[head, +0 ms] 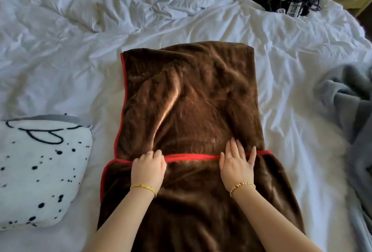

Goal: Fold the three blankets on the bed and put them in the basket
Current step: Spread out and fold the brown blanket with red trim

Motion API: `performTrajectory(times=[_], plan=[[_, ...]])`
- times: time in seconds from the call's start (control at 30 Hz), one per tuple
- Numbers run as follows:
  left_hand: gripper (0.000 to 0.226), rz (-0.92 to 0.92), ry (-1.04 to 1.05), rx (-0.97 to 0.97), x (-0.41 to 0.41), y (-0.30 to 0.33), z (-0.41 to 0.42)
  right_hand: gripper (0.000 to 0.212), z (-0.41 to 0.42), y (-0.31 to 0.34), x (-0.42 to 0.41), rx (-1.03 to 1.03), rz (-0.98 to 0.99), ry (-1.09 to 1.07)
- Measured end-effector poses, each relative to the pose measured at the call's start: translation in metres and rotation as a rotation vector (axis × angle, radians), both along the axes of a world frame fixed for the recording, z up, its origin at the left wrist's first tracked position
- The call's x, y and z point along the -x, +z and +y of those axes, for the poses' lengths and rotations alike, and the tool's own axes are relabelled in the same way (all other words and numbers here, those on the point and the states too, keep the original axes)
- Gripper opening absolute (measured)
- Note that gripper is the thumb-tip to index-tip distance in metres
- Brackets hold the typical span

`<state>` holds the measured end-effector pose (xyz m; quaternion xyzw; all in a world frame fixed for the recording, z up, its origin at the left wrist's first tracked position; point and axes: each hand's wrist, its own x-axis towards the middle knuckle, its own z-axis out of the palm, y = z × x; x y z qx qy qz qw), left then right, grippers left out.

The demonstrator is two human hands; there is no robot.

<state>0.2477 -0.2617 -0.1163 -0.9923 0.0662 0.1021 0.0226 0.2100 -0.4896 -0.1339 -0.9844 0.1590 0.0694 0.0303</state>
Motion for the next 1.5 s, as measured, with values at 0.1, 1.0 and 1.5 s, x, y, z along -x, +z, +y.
performTrajectory(times=[0.1, 1.0, 1.5], plan=[[0.030, -0.133, -0.029, 0.105, -0.027, 0.007, -0.002, 0.038, 0.008, 0.016, -0.024, -0.014, -0.278, 0.025], [0.078, 0.124, 0.003, 0.149, -0.341, 0.020, -0.053, 0.075, -0.051, 0.058, -0.348, -0.111, 0.012, 0.169], [0.097, -0.009, 0.047, -0.178, -0.357, -0.019, -0.048, 0.040, -0.054, 0.020, -0.377, 0.217, 0.244, 0.126]])
